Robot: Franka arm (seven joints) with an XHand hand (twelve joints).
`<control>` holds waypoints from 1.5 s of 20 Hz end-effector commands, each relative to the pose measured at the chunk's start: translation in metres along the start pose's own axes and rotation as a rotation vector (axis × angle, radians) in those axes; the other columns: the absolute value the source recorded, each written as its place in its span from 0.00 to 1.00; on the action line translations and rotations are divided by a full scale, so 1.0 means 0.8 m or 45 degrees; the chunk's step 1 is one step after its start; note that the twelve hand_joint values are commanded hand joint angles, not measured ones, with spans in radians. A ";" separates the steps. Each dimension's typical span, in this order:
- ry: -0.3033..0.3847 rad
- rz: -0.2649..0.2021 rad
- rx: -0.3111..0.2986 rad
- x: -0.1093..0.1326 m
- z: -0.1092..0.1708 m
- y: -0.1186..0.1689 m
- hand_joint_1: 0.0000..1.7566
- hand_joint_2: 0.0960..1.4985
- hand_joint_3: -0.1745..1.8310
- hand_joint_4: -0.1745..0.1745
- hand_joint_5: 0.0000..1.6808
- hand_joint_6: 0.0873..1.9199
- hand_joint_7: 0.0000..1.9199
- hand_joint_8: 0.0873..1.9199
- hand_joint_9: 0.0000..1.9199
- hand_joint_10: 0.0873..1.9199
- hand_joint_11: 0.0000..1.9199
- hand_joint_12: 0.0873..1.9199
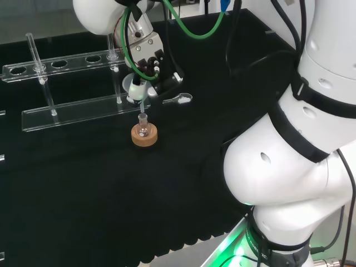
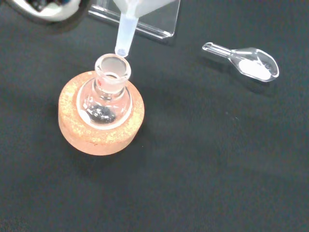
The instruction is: Place the funnel on the round-bottom flask.
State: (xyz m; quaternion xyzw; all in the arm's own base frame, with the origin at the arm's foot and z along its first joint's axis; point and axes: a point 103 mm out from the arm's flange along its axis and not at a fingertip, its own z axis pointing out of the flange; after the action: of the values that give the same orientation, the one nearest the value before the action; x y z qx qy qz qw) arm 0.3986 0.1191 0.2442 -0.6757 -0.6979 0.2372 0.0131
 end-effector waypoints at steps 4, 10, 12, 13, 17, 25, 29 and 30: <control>-0.010 -0.069 0.006 0.009 0.017 0.012 0.47 0.45 0.40 0.36 0.36 0.00 0.29 0.36 0.46 0.26 0.24 0.68; -0.024 -0.090 0.008 0.009 0.023 0.012 0.47 0.45 0.40 0.36 0.36 0.00 0.29 0.36 0.46 0.26 0.24 0.68; -0.027 -0.090 0.009 0.009 0.022 0.012 0.47 0.45 0.40 0.36 0.36 0.00 0.29 0.36 0.46 0.26 0.25 0.68; -0.027 -0.089 0.008 0.009 0.022 0.012 0.47 0.45 0.40 0.36 0.36 0.00 0.29 0.36 0.46 0.26 0.25 0.68; -0.025 -0.092 0.008 0.008 0.022 0.013 0.47 0.45 0.40 0.36 0.36 0.00 0.29 0.36 0.46 0.26 0.25 0.68; -0.021 -0.106 0.068 0.013 0.039 0.021 0.47 0.45 0.39 0.35 0.36 0.00 0.29 0.36 0.46 0.26 0.25 0.68; -0.018 -0.113 0.071 0.014 0.042 0.024 0.47 0.45 0.39 0.35 0.35 0.00 0.28 0.36 0.45 0.26 0.25 0.67; -0.021 -0.113 0.071 0.014 0.042 0.024 0.47 0.45 0.39 0.35 0.35 0.00 0.28 0.36 0.45 0.26 0.24 0.67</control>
State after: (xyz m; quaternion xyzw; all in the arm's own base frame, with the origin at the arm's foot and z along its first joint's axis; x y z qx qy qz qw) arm 0.4031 0.1189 0.2057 -0.6428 -0.7197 0.2597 0.0365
